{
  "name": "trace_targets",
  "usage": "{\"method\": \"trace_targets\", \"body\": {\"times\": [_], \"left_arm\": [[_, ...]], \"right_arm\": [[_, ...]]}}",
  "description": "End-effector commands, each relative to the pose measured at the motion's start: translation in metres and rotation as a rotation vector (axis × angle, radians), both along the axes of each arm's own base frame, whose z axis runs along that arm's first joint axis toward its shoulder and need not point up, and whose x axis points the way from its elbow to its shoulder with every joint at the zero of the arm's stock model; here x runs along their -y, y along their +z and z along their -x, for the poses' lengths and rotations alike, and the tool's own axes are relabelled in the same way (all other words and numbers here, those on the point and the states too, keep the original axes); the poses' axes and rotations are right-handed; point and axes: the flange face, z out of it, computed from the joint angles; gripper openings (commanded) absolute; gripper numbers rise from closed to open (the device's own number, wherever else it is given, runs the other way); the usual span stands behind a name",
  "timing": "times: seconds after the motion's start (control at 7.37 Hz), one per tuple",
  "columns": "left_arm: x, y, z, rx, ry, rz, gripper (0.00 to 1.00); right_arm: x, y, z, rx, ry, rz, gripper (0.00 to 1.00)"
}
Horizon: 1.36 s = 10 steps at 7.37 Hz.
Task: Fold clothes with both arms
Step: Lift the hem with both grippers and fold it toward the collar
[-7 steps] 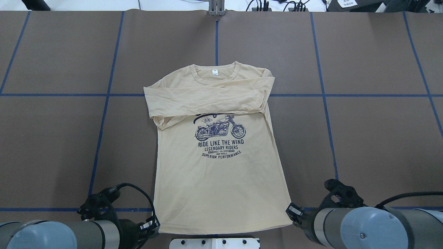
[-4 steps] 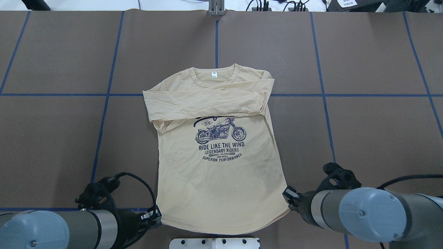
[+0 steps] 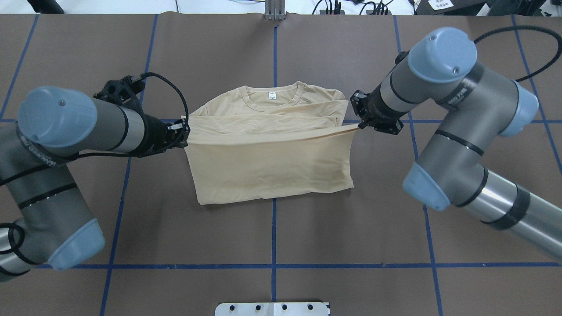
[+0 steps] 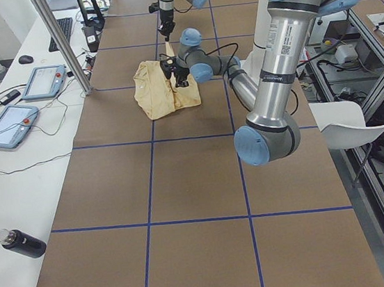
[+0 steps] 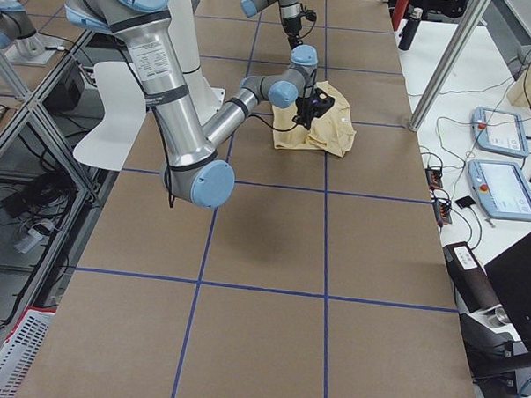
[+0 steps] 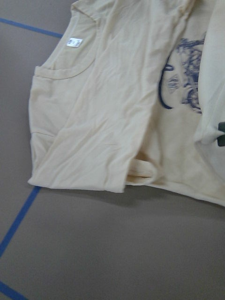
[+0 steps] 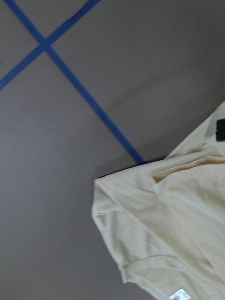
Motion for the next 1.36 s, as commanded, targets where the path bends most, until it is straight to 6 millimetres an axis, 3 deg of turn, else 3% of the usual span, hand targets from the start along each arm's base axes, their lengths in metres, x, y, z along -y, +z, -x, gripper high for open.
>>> {"method": "trace_targets", "body": {"times": [0.0, 0.14, 0.27, 0.41, 0.54, 0.68, 0.95, 1.22], "left_arm": [[0.037, 0.021, 0.015, 0.062, -0.021, -0.031, 0.0], [0.043, 0.018, 0.011, 0.062, -0.024, -0.031, 0.0], [0.061, 0.02, -0.003, 0.077, -0.03, -0.019, 0.0], [0.086, 0.032, -0.014, 0.075, -0.05, -0.022, 0.0], [0.103, 0.047, -0.018, 0.055, -0.066, -0.041, 0.0], [0.121, 0.066, -0.023, 0.06, -0.082, -0.039, 0.0], [0.142, 0.076, -0.04, 0.057, -0.09, -0.043, 0.0], [0.156, 0.088, -0.053, 0.05, -0.11, -0.06, 0.05]], "right_arm": [[0.087, 0.001, -0.021, -0.06, 0.021, -0.032, 0.0], [0.111, -0.009, -0.009, -0.076, 0.015, -0.036, 0.0], [0.129, -0.009, 0.005, -0.101, -0.002, -0.039, 0.0], [0.156, -0.013, 0.026, -0.13, -0.001, -0.043, 0.0], [0.173, -0.005, 0.04, -0.125, 0.009, -0.069, 0.0], [0.178, 0.006, 0.044, -0.125, 0.013, -0.077, 0.0], [0.172, 0.005, 0.077, -0.181, 0.02, -0.104, 0.0], [0.16, 0.031, 0.109, -0.213, 0.01, -0.136, 0.0]]}}
